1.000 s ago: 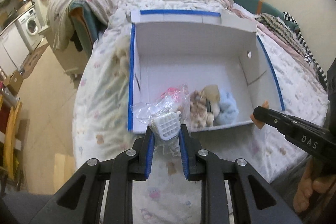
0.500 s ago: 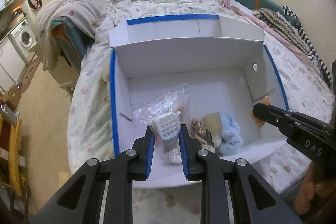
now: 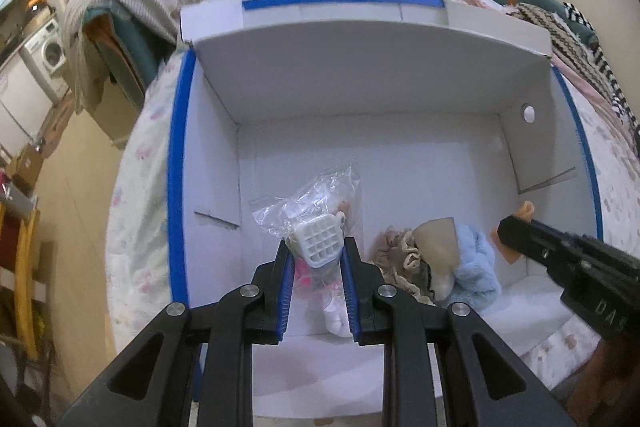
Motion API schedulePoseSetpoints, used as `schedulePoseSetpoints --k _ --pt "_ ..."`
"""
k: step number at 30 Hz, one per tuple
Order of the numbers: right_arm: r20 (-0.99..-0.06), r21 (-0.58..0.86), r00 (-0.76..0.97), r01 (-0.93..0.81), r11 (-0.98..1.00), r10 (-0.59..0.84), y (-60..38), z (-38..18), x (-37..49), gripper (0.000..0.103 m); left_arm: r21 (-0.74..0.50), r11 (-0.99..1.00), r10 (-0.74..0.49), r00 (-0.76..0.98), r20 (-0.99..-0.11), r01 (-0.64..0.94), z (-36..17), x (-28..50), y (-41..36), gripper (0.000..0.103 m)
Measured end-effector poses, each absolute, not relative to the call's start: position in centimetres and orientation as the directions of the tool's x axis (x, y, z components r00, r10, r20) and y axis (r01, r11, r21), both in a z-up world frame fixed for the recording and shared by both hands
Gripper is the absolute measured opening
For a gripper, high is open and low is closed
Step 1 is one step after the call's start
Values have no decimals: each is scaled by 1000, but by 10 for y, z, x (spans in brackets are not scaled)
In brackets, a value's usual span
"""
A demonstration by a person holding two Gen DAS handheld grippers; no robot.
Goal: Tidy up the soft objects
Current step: 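Carry the plastic bag with the left tool while the right tool carries the beige tube into the box, then open the left tool releasing the bag while the right tool releases the tube in the box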
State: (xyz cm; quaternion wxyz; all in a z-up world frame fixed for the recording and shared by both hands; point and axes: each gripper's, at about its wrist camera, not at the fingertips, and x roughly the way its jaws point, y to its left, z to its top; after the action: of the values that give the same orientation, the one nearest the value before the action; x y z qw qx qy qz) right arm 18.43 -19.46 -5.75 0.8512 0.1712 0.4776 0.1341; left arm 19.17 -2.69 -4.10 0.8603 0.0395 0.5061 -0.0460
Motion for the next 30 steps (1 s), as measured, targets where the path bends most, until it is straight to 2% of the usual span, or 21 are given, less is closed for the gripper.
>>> schedulePoseSetpoints --k 6,25,27,30 --pt "-792 402 474 -67 913 384 -185 -71 189 12 -12 994 -62 464 -884 109 -53 194 -25 20" --pt "-830 400 407 -41 916 381 -176 -91 203 14 -6 997 -36 423 -905 72 -70 202 -25 21" --pt "-831 399 407 -39 916 379 -178 -91 201 22 -2 997 -32 418 -908 73 -72 202 -25 21" --pt "-830 404 412 -23 915 376 -180 -89 203 47 2 998 -26 419 -908 66 -71 202 -24 23"
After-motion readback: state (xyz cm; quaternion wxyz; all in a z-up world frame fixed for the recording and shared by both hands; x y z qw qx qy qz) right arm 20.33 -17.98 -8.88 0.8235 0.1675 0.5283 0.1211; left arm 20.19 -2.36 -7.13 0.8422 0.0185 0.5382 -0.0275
